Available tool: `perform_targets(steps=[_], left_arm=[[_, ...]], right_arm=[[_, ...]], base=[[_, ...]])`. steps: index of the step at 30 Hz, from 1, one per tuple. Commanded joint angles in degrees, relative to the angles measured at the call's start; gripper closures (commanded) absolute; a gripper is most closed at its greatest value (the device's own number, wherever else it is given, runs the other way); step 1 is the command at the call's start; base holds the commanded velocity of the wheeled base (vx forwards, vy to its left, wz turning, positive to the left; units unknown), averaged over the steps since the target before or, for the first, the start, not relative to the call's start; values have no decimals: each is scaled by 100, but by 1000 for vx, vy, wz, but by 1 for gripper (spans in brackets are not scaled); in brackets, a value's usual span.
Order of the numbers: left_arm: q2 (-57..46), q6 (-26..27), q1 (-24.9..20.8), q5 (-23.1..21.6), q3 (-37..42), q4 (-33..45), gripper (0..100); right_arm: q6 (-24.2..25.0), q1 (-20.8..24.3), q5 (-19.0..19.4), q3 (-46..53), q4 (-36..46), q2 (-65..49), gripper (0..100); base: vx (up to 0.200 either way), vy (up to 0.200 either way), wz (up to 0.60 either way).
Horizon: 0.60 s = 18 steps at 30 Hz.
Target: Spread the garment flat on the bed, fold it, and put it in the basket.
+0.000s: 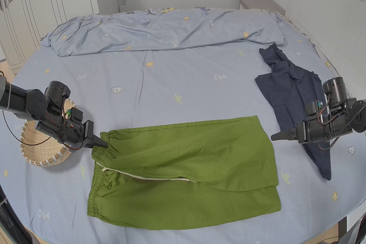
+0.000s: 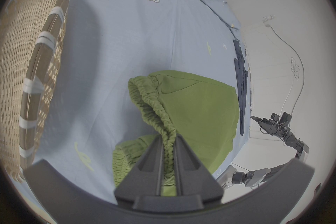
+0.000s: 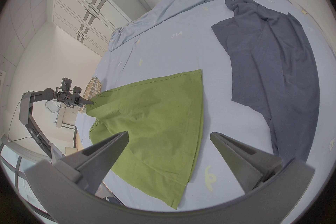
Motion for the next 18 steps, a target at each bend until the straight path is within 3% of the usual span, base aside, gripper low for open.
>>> perform_targets(steps=[1, 11, 18], left_arm=[[-1087, -28, -142, -76, 733, -27, 100], [-2388, -151, -441, -93, 2192, -36, 100], [-2441, -133, -485, -67, 2992, -291, 100]], right_arm=[[9, -39, 3, 20, 1, -14, 0], [9, 5, 3, 20, 1, -6, 0], [17, 31, 3, 29, 19, -14, 0]], base=[[0, 0, 0], [0, 0, 0], [0, 0, 0]])
